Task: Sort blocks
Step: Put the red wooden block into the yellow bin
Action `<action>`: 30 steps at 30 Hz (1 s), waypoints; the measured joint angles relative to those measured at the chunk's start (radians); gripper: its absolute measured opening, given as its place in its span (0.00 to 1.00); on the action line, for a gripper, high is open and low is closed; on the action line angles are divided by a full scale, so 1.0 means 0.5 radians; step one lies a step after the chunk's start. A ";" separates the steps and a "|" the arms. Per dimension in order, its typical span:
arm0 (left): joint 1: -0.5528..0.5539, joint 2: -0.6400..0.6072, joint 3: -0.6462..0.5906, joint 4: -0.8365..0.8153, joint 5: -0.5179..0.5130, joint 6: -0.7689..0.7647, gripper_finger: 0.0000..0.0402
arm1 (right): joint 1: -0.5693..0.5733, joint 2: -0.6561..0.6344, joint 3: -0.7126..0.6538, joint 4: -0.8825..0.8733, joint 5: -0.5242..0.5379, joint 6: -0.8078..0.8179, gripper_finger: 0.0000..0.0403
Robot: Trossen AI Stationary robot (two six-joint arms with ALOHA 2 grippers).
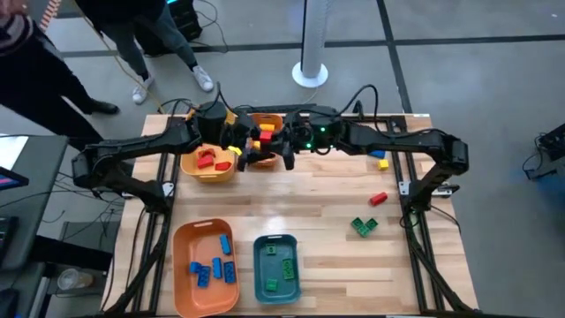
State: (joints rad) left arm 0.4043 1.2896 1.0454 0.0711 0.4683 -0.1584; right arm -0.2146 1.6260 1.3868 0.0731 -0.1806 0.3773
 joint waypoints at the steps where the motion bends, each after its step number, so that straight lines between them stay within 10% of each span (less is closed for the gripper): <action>1: 0.018 -0.015 0.002 -0.029 -0.001 0.022 0.76 | 0.000 0.000 0.017 -0.008 -0.001 0.000 0.29; 17: 0.087 -0.027 0.000 -0.020 0.095 0.031 0.40 | 0.017 -0.019 0.042 -0.046 -0.045 0.007 0.33; 30: 0.102 -0.023 -0.001 -0.101 -0.055 0.095 0.31 | -0.073 -0.069 0.042 -0.200 -0.193 -0.178 0.73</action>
State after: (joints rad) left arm 0.4551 1.2779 1.0451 0.0209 0.4405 -0.1107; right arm -0.2511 1.5917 1.4080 -0.0271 -0.2773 0.2885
